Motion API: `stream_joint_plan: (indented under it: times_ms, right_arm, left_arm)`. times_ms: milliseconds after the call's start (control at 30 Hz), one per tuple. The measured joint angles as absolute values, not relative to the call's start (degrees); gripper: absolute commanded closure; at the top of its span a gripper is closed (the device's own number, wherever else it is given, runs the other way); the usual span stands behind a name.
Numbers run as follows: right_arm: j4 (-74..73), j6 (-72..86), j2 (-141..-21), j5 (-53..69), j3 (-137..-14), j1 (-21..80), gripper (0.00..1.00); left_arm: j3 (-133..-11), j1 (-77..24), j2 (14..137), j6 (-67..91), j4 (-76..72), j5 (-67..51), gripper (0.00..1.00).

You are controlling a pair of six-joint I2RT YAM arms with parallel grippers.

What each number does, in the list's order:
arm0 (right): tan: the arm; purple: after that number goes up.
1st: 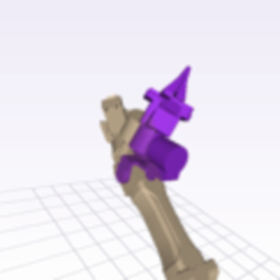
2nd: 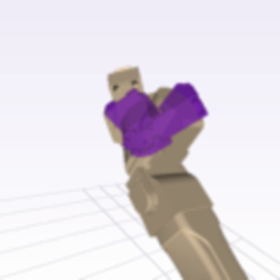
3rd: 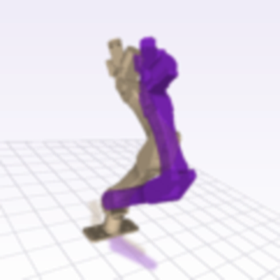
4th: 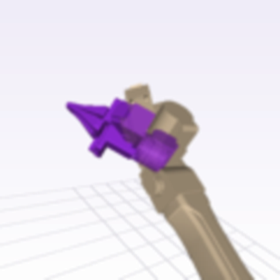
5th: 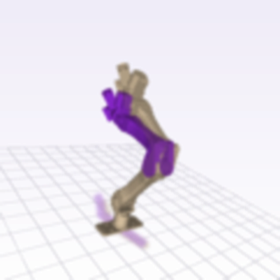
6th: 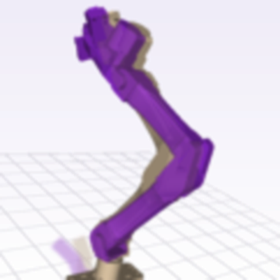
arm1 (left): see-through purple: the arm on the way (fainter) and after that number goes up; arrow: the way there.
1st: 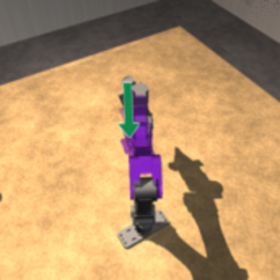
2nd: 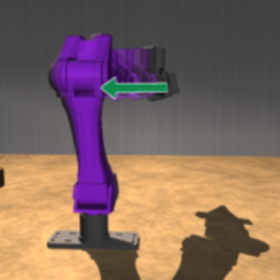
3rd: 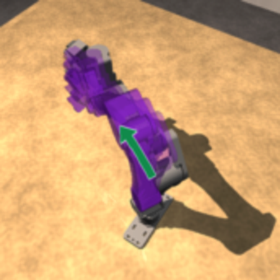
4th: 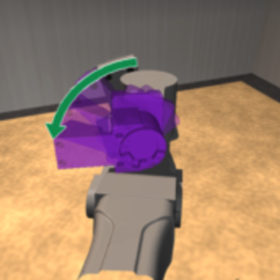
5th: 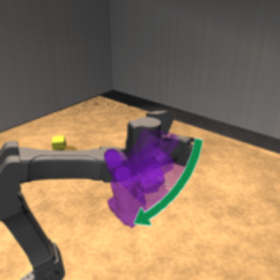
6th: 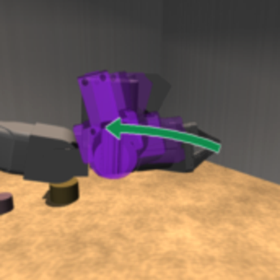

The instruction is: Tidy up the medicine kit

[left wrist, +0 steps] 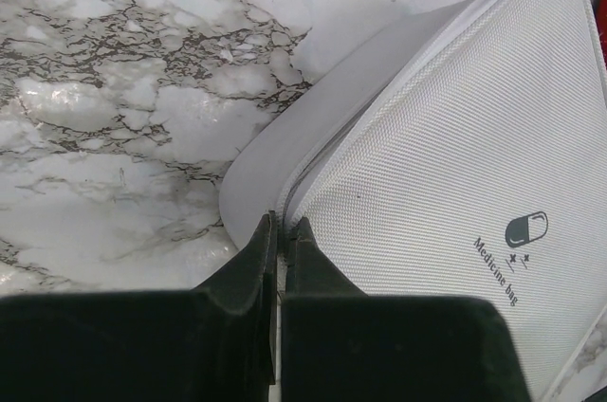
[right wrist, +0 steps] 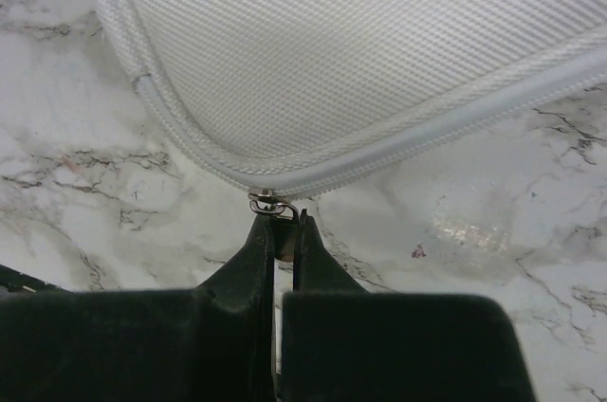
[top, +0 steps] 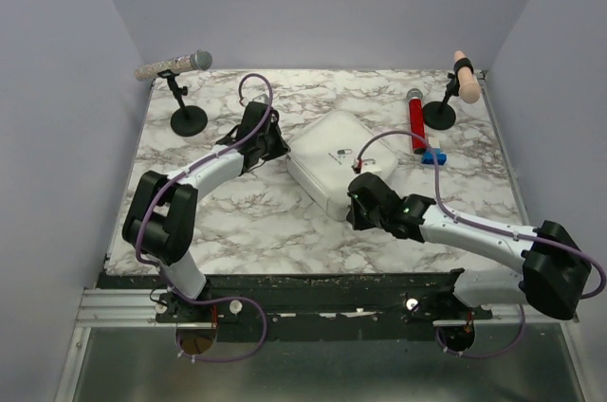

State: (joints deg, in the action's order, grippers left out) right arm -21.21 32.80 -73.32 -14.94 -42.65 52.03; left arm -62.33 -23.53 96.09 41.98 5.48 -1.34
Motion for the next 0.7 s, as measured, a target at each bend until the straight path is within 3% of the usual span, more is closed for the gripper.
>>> stream_joint_plan:
  times_ms: [600,700]
  right_arm:
    - [-15.9,36.4,-68.9,-9.0,-38.0,35.0,0.99]
    - [-15.5,34.9,-69.0,-7.4,-38.0,35.0,0.99]
  left_arm:
    - [-63.4,-22.6,97.3,41.3,5.4,-5.6,0.99]
    - [-65.5,-22.2,98.0,40.9,7.9,-6.1,0.59]
